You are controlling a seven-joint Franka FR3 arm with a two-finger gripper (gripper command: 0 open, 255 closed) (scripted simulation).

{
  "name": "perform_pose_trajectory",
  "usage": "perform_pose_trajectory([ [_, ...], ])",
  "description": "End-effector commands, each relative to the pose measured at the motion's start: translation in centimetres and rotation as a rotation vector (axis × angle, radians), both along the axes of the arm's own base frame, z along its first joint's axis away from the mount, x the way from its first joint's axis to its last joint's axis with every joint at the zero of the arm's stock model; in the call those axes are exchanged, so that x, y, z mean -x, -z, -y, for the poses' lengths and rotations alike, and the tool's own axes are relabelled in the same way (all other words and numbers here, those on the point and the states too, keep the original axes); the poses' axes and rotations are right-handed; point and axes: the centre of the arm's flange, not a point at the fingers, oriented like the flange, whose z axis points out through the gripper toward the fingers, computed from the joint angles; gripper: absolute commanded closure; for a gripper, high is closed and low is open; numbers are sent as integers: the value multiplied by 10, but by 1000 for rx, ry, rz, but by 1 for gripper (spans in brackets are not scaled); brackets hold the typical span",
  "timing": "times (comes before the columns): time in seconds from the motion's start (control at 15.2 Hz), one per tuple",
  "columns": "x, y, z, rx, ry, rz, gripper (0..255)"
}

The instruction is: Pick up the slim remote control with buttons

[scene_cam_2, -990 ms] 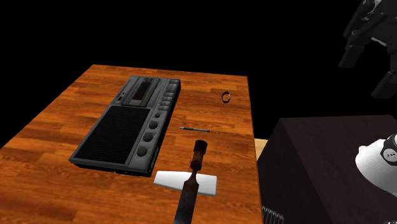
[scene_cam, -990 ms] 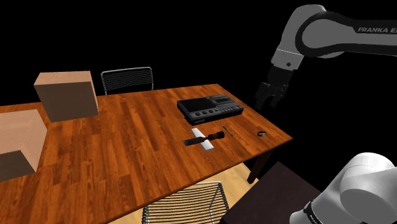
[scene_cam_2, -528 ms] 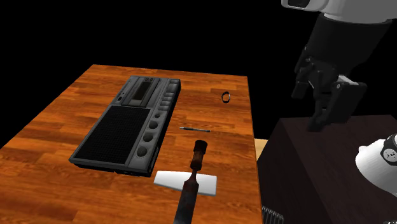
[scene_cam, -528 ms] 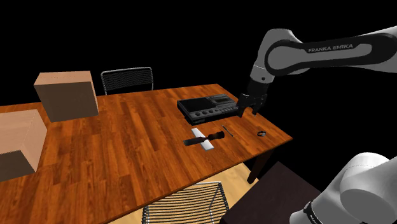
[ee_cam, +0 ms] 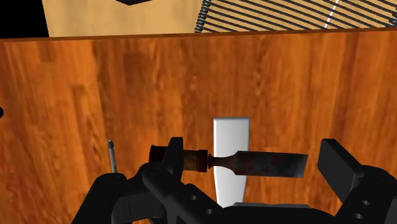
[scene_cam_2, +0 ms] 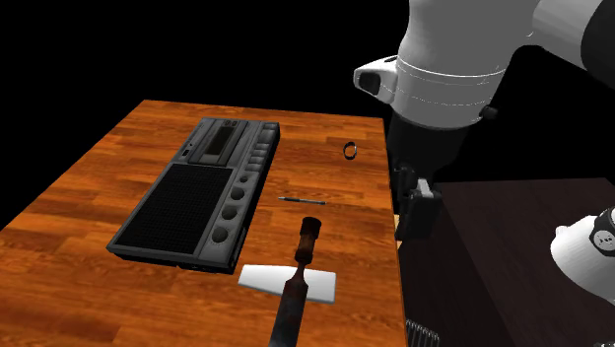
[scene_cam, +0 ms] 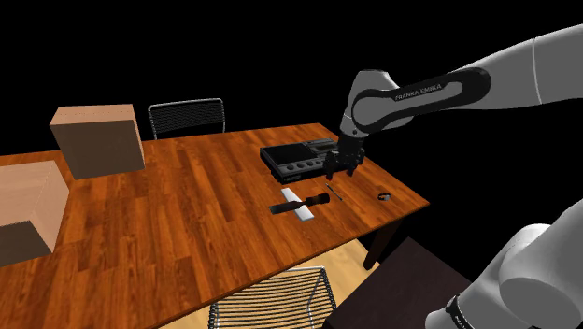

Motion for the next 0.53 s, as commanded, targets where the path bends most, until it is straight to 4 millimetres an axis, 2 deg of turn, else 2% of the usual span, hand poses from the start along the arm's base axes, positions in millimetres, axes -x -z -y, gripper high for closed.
perform_pose_trajectory([
  [0.0,-16,23,-1,6,2,1,0],
  [0.46,-76,94,-1,25,7,2,0],
])
